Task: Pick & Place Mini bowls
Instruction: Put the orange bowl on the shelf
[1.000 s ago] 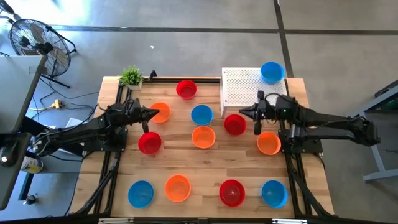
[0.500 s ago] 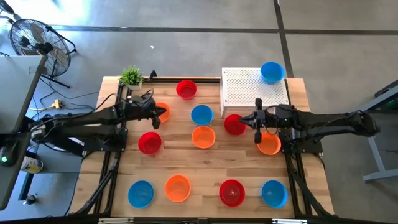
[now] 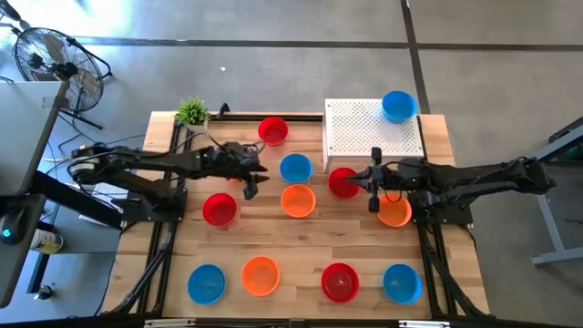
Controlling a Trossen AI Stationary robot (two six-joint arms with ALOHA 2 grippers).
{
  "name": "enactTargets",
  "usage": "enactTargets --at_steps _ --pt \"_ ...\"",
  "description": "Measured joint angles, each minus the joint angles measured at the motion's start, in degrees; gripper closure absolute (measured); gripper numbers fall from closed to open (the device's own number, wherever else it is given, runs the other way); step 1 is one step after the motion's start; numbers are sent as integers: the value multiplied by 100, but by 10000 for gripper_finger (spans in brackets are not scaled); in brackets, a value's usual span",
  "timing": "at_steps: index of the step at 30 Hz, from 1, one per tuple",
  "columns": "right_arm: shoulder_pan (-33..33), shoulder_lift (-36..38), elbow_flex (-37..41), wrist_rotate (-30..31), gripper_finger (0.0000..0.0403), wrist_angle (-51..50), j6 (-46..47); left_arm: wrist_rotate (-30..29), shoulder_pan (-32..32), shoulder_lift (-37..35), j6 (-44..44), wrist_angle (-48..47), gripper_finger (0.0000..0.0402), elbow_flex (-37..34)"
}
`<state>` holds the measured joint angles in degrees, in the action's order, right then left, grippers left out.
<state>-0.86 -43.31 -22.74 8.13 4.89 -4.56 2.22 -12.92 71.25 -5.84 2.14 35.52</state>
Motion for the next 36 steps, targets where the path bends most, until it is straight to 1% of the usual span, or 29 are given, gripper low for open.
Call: enactTargets --at_steps 2,4,6,8,10,12,14,16,19,21,24,27,31,36 --pt "27 -238 -83 62 378 11 162 -3 118 100 3 173 264 -2" --pt "85 -539 -204 53 365 11 259 -16 234 181 51 383 281 -1" --pt "159 -900 -368 36 348 11 306 -24 319 200 173 645 307 -55" --pt "259 -1302 -562 34 330 2 306 13 340 198 266 1098 340 -185" --pt "358 -1720 -795 35 311 -85 293 211 318 196 262 1568 376 -389" --pt "446 -2140 -1075 34 293 -284 248 415 313 198 213 2157 394 -622" --pt "512 -2560 -1425 33 276 -576 154 468 325 198 165 2771 390 -843" --pt "577 -2969 -1818 29 261 -942 59 431 320 194 120 3155 384 -1060" --pt "642 -3608 -2459 -127 243 -1602 -169 73 314 194 114 3578 382 -1306" --pt "694 -4045 -2852 -262 237 -2008 -479 -148 316 194 109 3702 381 -1430" --pt "794 -4680 -3330 -343 234 -2394 -1067 -284 316 196 109 3870 381 -1558" --pt "854 -5173 -3716 -396 239 -2472 -1509 -284 318 194 86 3885 381 -1605" --pt "854 -5619 -4102 -508 260 -2440 -1879 -284 318 194 -34 3883 381 -1628" --pt "832 -5927 -4273 -567 294 -2423 -2006 -280 318 194 -42 3871 381 -1628"
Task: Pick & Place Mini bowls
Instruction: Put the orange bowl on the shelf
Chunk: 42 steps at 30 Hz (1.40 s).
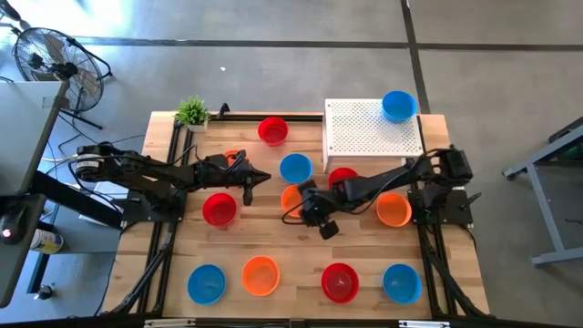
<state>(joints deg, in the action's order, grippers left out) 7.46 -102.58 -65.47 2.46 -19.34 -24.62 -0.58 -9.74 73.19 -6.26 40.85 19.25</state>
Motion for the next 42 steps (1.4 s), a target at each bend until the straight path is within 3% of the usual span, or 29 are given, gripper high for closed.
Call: enactTargets --at_steps 9,17,23,27,31,36,42 --pt "-2 -556 2 468 310 -89 42 -2 0 0 68 -32 381 0" --pt "19 -489 2 230 396 1 -84 1 0 0 -86 72 381 2" --pt "39 97 -207 -124 399 -372 191 0 0 0 -134 116 381 2" --pt "-3 776 -782 -393 399 -1218 736 -2 0 0 -175 113 381 2" --pt "-145 1322 -1750 42 398 -2565 1221 -4 0 0 -176 118 381 2" --pt "-931 1390 -3069 1085 400 -4402 1620 -4 0 0 -176 143 381 2" --pt "-2823 1289 -3378 699 401 -5067 1268 -4 0 0 -175 141 381 2"
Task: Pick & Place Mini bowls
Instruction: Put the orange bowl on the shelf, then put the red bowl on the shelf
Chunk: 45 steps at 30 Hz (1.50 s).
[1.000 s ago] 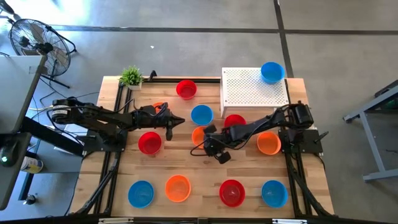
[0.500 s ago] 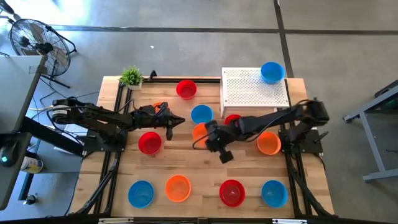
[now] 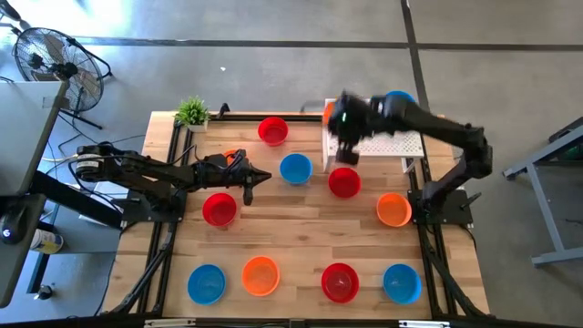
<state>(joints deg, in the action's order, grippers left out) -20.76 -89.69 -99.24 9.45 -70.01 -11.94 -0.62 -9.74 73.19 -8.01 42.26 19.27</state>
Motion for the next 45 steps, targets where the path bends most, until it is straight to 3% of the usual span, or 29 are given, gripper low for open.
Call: enactTargets --at_steps 5,12,23,31,45 --pt "-1370 -4 457 -403 400 193 -476 -1 0 0 0 -20 381 0" --pt "-2204 -7 1281 -1057 400 1037 -753 -2 0 0 0 7 381 0" --pt "-2274 -31 1506 -1115 397 1400 -1165 -4 0 0 11 49 381 2" --pt "-2312 -350 1506 -673 396 1477 -1385 -5 0 0 22 51 381 2" --pt "-1939 -184 1010 -649 289 1284 -1258 -4 0 0 67 -45 381 2"
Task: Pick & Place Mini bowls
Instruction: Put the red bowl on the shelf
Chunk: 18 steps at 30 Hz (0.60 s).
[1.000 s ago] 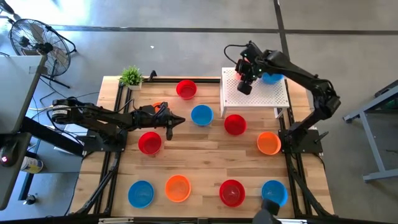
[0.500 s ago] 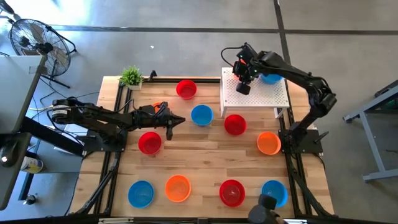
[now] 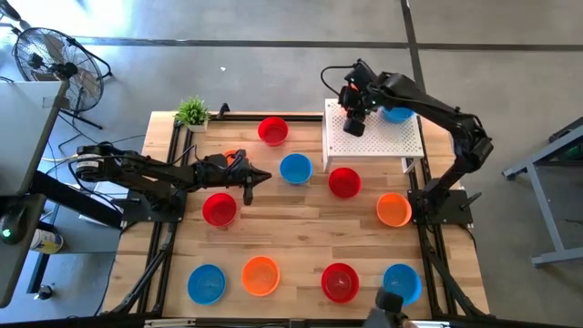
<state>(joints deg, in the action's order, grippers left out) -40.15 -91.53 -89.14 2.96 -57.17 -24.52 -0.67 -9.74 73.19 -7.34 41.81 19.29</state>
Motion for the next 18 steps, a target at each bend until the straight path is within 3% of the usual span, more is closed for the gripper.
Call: enactTargets --at_steps 5,9,11,14,18 --pt "616 683 326 -467 326 332 357 0 2 0 1 -7 381 2" --pt "1284 1402 1332 -498 388 1208 714 0 0 0 95 6 381 2" --pt "1656 1810 1946 -477 396 1778 1019 0 0 0 106 29 381 2" --pt "2235 2327 2796 -321 387 2575 1704 0 1 0 106 50 381 2" --pt "3168 2789 3579 416 397 3186 2610 -2 0 0 106 93 381 2"
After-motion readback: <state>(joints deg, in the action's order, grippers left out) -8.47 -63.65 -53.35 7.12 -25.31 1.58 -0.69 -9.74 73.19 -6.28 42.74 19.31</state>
